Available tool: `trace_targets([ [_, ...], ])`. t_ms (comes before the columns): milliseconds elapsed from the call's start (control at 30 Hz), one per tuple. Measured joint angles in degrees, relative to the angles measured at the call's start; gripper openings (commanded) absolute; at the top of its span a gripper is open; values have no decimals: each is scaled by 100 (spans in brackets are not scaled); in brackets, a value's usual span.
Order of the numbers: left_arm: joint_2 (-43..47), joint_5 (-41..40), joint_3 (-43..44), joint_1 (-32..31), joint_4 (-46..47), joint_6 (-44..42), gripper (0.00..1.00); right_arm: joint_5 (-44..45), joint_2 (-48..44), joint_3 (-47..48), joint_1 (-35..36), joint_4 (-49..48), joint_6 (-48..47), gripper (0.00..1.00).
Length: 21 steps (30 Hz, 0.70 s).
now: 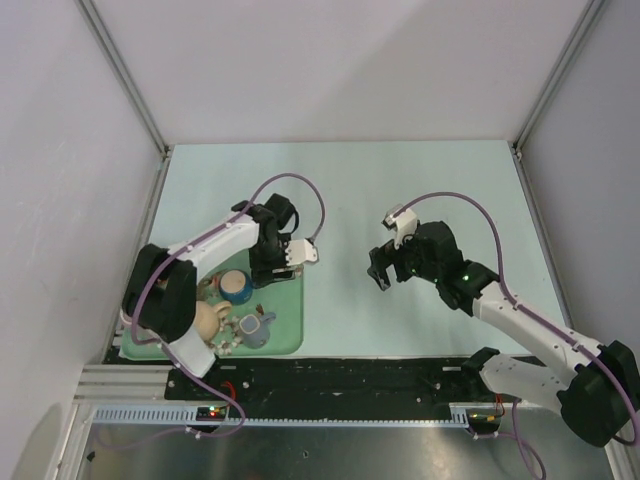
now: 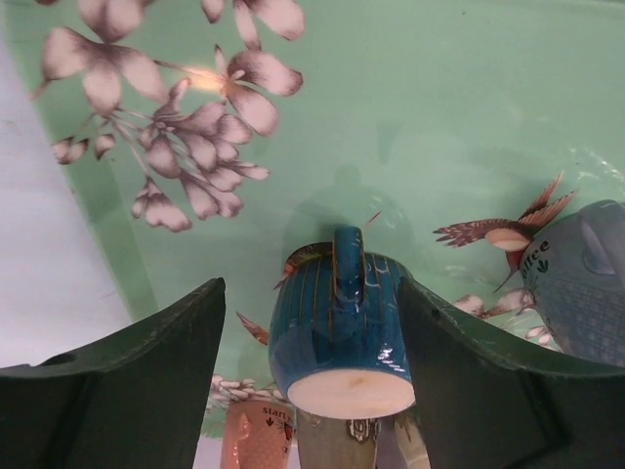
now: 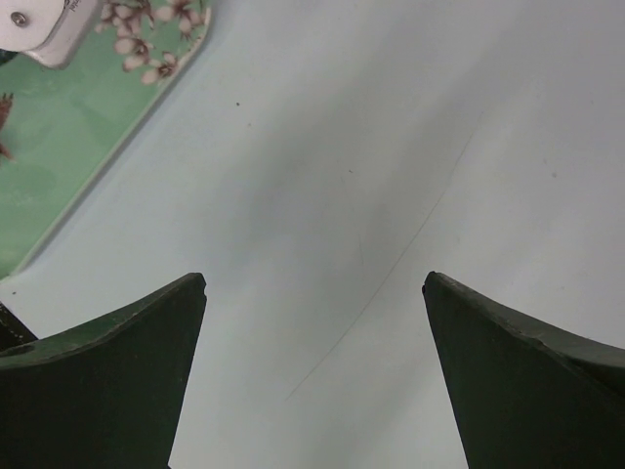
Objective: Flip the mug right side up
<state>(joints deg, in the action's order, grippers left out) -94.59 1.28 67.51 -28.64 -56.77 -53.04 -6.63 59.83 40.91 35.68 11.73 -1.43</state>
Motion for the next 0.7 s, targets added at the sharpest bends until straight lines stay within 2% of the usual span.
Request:
trace_targets([
  [167,-254,-138,-136,-2,7,4,70,205,61,0,24,87,-17,100],
  [233,-267,-197,-254,-11,11,4,64,275,61,0,26,90,-33,100],
  [367,-361,-356,-323,-17,61,57,37,284,61,0,26,74,-52,100],
  [433,-442,-422,-323,-17,114,79,22,280,63,0,26,44,-55,100],
  [467,-466,-433,-323,-17,131,101,11,280,63,0,26,35,-55,100],
  [500,-490,-444,-323,-17,140,96,6,282,63,0,26,31,-55,100],
  [567,-501,-466,-321,-17,131,109,2,295,63,0,26,26,-55,100],
  [700,-516,-461,-243,33,155,210,0,321,50,0,26,4,-48,100],
])
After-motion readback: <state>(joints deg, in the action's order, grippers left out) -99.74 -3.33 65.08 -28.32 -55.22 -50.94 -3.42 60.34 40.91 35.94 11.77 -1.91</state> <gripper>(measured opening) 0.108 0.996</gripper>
